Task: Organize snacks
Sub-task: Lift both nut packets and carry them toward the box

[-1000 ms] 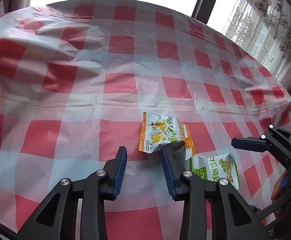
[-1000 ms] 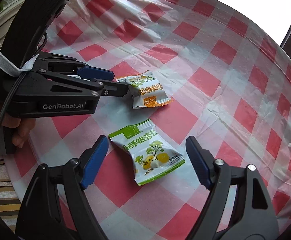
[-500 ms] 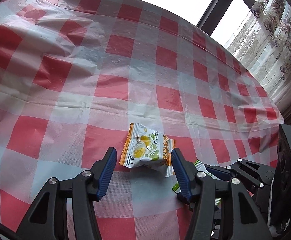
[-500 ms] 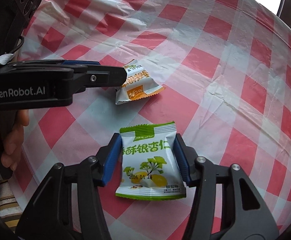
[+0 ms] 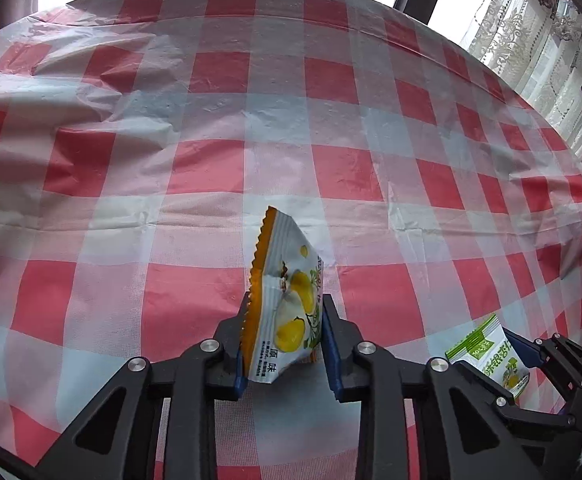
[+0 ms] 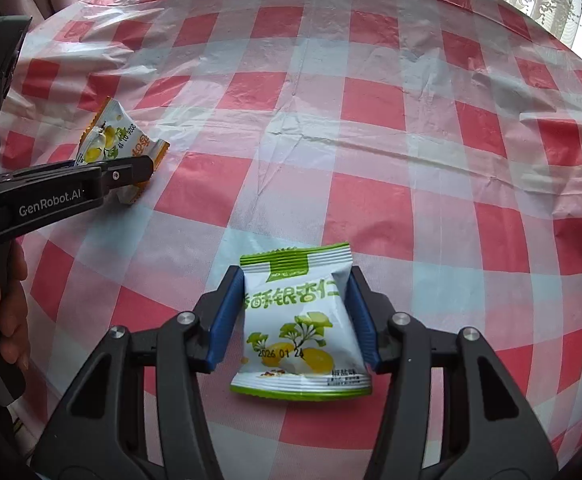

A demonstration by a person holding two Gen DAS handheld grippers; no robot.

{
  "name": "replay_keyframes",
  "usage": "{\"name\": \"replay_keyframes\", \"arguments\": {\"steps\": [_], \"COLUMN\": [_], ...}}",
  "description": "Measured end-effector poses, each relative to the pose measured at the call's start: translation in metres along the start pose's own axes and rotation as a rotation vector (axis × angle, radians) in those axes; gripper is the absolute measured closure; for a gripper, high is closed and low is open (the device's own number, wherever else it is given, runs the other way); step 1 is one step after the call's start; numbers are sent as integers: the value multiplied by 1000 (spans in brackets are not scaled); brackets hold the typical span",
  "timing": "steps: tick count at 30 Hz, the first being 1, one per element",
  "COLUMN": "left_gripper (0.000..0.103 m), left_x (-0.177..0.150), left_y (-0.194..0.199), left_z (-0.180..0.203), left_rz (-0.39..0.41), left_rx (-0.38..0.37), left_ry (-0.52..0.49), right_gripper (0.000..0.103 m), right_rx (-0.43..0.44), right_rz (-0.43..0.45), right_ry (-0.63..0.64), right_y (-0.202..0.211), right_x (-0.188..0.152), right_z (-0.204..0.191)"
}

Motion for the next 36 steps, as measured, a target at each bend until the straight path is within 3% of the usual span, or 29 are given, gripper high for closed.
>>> {"name": "replay_keyframes", "arguments": {"steps": [8, 20, 36], "left_gripper": [73, 73, 73], "left_x": [-18, -76, -117], "left_y": [24, 79, 131], "left_z": [13, 59, 100], "left_rz": [4, 6, 30], "left_rx": [24, 41, 62], "left_ry": [-5, -55, -107], "right_gripper": [48, 48, 49], "right_rx": [-26, -14, 8], "right_rz": [-11, -49, 11], "right_ry": [-36, -86, -140], "right_y": [12, 36, 95], "right_x": [-20, -59, -88], "right_z": [7, 21, 35]}}
Point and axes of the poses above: each gripper's, at about its wrist camera, not at the fingertips, and y roughly against the way its jaws point, z to its right, x to its top, the point moved 6 cm from there along -y, roughly the way its jaws point, and after that the axes turned 1 degree about z, right-handed, at the moved point
